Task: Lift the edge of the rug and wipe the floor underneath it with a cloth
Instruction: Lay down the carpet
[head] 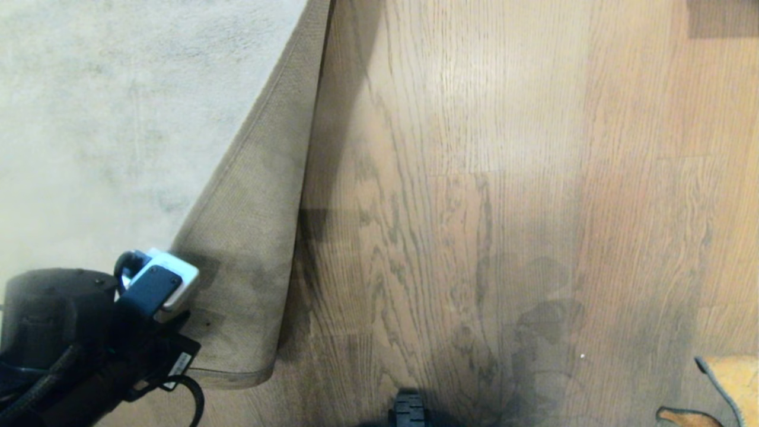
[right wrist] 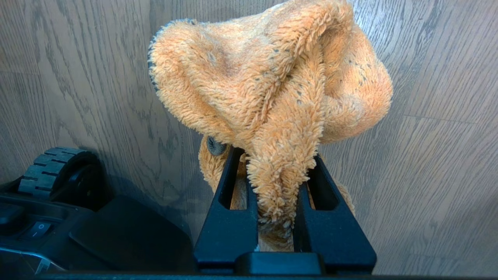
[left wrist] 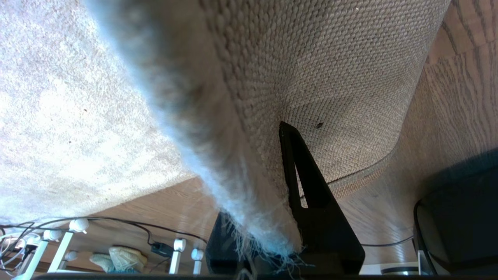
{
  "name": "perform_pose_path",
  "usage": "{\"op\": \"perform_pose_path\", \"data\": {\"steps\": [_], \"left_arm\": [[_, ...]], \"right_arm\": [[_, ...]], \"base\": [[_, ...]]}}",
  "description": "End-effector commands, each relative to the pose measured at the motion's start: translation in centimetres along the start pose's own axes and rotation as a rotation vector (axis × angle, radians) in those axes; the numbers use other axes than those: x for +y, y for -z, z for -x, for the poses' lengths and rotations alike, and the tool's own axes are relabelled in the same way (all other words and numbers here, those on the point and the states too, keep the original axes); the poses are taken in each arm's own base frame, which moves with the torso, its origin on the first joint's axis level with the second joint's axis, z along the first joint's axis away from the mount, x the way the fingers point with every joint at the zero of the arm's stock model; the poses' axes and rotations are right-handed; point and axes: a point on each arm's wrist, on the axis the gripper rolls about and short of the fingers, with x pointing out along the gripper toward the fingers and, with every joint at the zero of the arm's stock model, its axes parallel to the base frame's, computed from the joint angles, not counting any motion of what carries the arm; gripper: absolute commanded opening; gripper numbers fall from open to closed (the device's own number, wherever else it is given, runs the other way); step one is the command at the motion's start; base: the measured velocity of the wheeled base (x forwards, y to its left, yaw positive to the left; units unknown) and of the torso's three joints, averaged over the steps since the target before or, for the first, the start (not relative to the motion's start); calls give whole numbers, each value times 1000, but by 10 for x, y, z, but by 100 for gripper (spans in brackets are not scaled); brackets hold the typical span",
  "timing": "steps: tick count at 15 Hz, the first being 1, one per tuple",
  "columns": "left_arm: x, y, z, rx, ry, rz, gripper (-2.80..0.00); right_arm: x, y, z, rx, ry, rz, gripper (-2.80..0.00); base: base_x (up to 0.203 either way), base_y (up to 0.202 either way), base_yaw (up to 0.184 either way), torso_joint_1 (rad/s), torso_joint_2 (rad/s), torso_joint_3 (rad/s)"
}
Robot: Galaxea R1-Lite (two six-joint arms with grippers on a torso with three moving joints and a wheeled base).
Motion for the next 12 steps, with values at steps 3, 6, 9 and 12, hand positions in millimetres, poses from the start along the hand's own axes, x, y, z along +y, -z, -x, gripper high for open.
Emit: {"op": "perform_pose_path", "data": {"steps": [3,6,9,12], "left_arm": [[0,-1,0,-3,-4,1,-280],[0,-1,0,-3,-4,2,0],[0,-1,0,-4,-4,3,0],[1,-4,1,-19,-2,15,0]], "right_arm": [[0,0,0,1,-2,1,-280],[0,0,0,1,-2,1,-280],[0,0,0,1,-2,1,-280],[0,0,0,1,-2,1,-280]], "base": [[0,0,0,0,0,0],[0,0,0,0,0,0],[0,0,0,0,0,0],[0,0,0,0,0,0]]}}
